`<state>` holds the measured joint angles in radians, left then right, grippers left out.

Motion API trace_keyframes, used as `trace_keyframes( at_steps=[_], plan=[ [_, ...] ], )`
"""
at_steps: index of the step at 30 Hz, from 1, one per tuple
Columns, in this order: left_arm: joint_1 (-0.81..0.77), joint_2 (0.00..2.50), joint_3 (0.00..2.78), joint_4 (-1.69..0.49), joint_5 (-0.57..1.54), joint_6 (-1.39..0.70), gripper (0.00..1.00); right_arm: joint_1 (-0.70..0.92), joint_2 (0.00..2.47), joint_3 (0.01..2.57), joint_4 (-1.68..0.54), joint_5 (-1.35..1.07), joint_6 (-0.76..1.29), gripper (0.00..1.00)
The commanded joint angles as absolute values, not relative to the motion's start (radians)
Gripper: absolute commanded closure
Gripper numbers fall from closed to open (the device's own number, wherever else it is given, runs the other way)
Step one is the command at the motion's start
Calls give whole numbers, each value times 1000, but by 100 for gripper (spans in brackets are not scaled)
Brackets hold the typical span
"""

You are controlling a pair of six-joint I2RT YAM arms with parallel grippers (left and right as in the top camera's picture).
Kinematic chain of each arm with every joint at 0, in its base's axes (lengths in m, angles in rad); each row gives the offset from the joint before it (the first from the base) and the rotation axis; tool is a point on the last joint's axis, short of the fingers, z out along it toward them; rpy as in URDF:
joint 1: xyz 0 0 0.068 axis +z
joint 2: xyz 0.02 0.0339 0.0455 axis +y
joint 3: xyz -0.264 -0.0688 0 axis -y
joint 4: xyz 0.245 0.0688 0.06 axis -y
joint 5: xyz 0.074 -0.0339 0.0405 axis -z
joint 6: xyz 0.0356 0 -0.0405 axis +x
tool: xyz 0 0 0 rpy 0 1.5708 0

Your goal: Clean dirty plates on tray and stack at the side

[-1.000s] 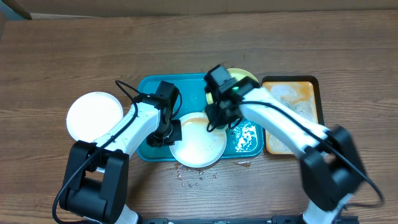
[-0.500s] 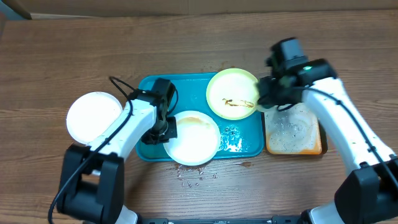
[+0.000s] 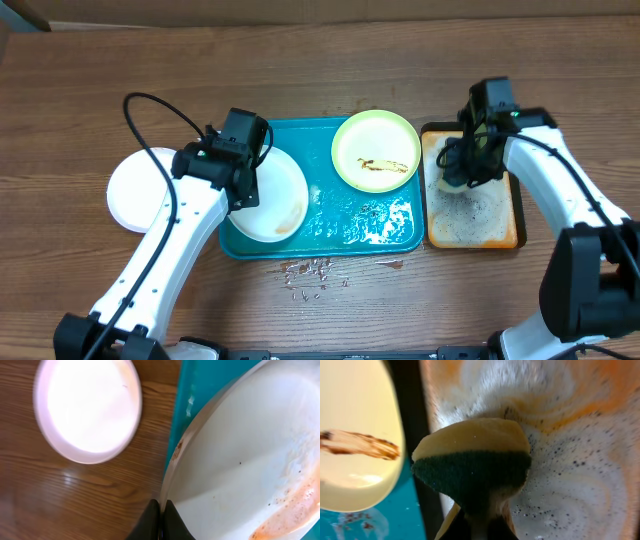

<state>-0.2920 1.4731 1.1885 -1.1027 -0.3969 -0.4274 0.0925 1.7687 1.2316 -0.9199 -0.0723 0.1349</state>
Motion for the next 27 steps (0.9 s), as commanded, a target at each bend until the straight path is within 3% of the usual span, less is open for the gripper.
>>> trace_keyframes(
  at_steps=[1, 13, 27],
  plan=[
    [-290, 1428, 1216, -1104, -588, -426, 96, 88, 1785, 1166, -863, -72, 136, 96],
    [-474, 1425, 1216, -1078, -937, -391, 96, 88, 1787, 973, -636, -73, 187, 96],
    [-710, 1425, 1216, -1017, -1085, -336, 96, 88, 1787, 896, -563, -73, 214, 96]
  ],
)
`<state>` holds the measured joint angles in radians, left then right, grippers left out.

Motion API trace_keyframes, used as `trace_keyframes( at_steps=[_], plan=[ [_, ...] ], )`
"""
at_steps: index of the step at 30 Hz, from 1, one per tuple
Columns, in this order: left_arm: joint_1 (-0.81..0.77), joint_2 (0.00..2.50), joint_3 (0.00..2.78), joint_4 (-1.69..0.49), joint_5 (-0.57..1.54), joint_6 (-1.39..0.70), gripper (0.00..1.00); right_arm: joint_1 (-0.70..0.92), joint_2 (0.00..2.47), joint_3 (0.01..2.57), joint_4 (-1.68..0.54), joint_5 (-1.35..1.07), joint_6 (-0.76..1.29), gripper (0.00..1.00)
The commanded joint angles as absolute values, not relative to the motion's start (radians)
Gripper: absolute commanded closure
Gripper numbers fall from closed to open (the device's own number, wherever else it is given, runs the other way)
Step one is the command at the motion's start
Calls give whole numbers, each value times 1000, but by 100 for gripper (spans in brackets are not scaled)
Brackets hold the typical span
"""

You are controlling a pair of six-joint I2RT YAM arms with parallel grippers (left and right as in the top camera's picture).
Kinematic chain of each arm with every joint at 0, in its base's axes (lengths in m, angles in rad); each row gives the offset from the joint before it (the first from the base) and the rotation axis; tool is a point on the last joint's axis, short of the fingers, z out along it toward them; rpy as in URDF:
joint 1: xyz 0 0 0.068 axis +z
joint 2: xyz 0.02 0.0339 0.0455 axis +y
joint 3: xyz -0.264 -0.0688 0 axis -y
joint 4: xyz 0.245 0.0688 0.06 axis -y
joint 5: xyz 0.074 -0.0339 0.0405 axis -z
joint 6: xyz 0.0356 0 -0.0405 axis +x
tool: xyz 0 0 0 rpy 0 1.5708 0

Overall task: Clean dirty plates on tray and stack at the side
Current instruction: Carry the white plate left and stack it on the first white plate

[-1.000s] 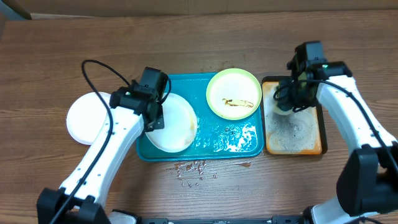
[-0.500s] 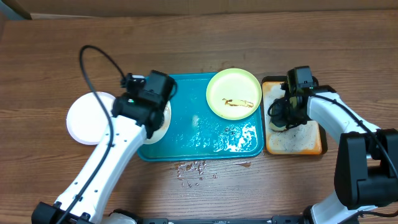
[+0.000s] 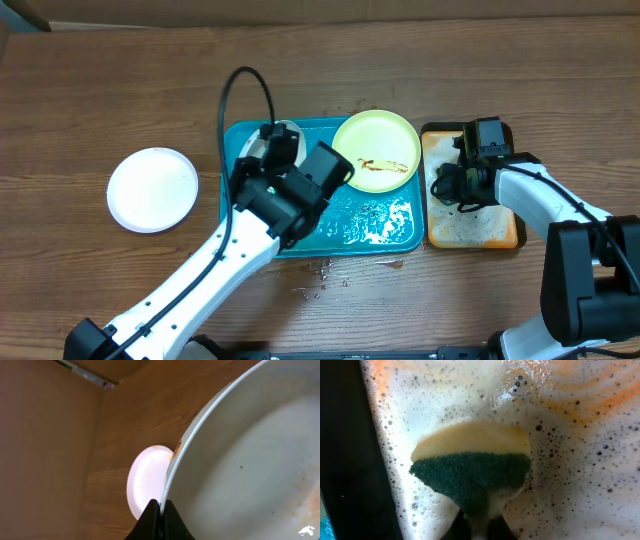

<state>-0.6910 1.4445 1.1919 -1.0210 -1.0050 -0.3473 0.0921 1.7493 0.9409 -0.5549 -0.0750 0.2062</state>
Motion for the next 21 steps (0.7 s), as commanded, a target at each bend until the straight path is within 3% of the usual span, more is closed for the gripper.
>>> trace_keyframes(
  at_steps=[1, 21],
  plan=[
    [-716, 1426, 1216, -1016, -1094, -336, 96, 88, 1787, 896, -565, -73, 214, 96],
    [-720, 1426, 1216, -1016, -1134, -344, 96, 88, 1787, 896, -566, -73, 214, 96]
  ],
)
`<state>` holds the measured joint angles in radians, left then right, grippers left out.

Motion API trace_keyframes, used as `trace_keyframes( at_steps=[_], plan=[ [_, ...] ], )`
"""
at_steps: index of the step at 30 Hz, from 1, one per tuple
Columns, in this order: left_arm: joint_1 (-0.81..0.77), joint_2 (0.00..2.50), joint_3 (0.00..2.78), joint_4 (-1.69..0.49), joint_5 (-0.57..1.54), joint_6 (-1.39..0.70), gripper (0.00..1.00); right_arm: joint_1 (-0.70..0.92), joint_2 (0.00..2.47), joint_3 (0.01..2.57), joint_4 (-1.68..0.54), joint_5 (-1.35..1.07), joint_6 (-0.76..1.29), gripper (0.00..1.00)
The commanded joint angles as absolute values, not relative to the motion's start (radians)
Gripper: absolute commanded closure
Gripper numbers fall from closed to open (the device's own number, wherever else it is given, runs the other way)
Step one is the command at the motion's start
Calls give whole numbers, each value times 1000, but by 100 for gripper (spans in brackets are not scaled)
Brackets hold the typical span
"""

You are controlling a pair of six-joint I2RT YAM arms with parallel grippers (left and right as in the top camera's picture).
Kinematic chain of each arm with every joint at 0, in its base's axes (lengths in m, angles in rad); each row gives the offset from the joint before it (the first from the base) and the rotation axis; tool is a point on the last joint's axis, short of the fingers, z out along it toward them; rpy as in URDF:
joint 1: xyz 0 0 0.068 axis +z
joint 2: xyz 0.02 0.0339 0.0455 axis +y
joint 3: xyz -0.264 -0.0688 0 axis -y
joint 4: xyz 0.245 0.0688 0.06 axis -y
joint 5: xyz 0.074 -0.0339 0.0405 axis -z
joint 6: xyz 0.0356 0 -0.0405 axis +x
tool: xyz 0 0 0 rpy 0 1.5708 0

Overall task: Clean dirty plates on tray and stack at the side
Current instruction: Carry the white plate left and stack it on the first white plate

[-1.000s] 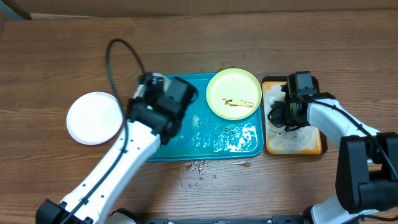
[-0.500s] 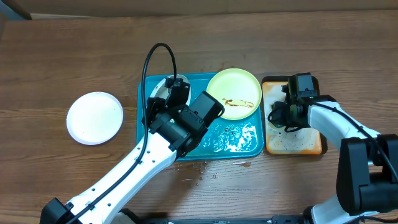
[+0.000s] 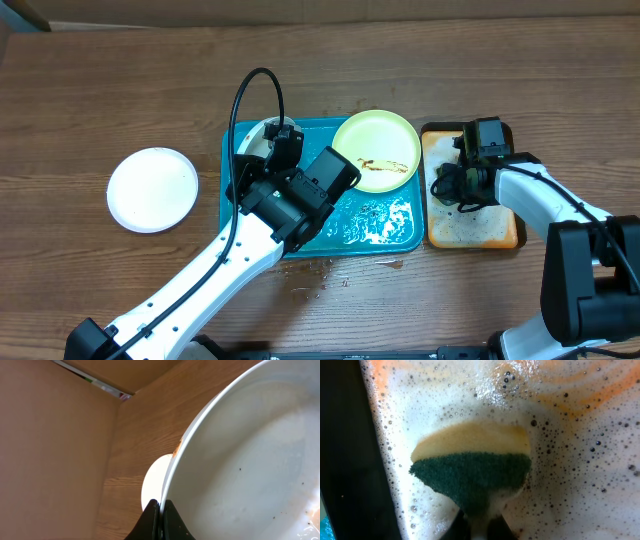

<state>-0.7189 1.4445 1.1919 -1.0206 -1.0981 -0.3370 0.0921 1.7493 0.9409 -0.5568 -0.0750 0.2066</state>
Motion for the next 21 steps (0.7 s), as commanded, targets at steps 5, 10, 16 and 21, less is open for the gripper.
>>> trace_keyframes(
  at_steps=[5, 10, 16, 21],
  plan=[
    [-659, 1426, 1216, -1018, -1021, -374, 96, 88, 1787, 896, -570, -73, 214, 96],
    [-487, 1425, 1216, -1022, -829, -373, 96, 88, 1787, 896, -577, -73, 213, 96],
    [-138, 1425, 1217, -1015, -551, -342, 96, 88, 1787, 896, -580, -73, 213, 96],
    [136, 1428, 1216, -993, -431, -345, 96, 88, 1787, 896, -582, -73, 213, 96]
  ],
)
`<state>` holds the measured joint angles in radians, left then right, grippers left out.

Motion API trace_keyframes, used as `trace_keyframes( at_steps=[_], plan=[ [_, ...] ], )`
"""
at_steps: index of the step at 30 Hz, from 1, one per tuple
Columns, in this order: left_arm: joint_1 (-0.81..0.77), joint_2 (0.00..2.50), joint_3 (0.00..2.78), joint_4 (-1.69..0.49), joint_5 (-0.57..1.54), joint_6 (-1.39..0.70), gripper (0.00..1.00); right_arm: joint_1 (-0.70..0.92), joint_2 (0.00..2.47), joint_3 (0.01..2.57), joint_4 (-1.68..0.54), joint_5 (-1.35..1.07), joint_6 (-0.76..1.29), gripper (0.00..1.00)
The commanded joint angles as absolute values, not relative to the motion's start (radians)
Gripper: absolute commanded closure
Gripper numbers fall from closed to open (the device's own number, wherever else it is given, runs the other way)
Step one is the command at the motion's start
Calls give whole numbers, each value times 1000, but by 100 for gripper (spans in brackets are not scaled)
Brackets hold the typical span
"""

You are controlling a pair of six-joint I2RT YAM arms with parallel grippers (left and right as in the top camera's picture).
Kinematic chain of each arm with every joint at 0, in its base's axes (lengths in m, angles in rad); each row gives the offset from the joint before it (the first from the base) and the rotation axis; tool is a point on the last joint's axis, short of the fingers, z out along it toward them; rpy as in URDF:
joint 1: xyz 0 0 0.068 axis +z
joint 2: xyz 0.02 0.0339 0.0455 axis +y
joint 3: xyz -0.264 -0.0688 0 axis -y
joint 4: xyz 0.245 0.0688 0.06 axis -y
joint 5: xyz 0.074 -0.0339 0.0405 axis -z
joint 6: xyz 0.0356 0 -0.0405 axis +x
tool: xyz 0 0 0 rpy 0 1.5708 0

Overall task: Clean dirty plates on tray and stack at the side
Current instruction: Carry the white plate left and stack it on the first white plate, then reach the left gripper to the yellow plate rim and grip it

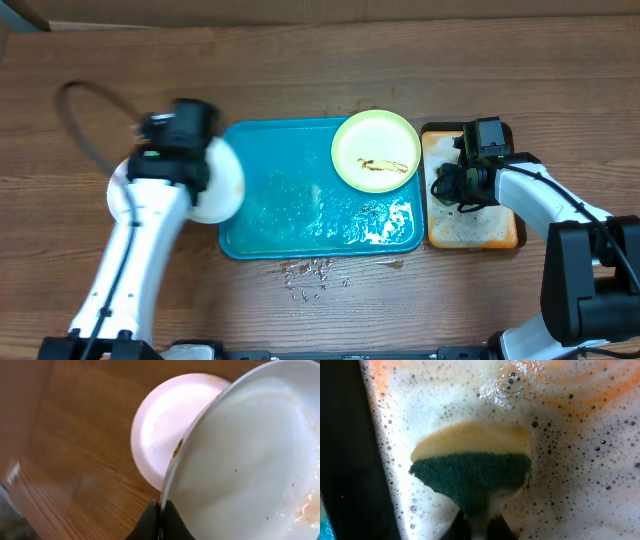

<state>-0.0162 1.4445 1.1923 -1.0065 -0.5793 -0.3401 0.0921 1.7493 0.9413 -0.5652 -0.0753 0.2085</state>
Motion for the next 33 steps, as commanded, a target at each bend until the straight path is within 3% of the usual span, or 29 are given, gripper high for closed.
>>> trace_keyframes(
  at_steps=[1, 8, 16, 17, 18, 19, 22, 33],
  plan=[
    [186, 1430, 1216, -982, -410, -345, 96, 88, 1787, 896, -582, -73, 213, 96],
    [410, 1467, 1214, -902, -281, -345, 96, 88, 1787, 896, -588, -73, 213, 96],
    [469, 1560, 1214, -881, -287, -344, 96, 88, 1787, 896, -599, -73, 213, 96],
    [469, 1566, 1214, -880, -284, -344, 88, 88, 1787, 896, -599, -73, 213, 96],
    [469, 1574, 1214, -878, -270, -344, 71, 88, 1787, 896, -600, -73, 213, 96],
    [469, 1578, 1214, -878, -253, -343, 63, 88, 1786, 896, -600, -73, 213, 96],
    [469, 1581, 1214, -885, -167, -331, 54, 88, 1786, 896, -600, -73, 213, 96],
    [350, 1581, 1214, -927, 324, -201, 46, 88, 1776, 1032, -762, -73, 160, 96]
  ],
)
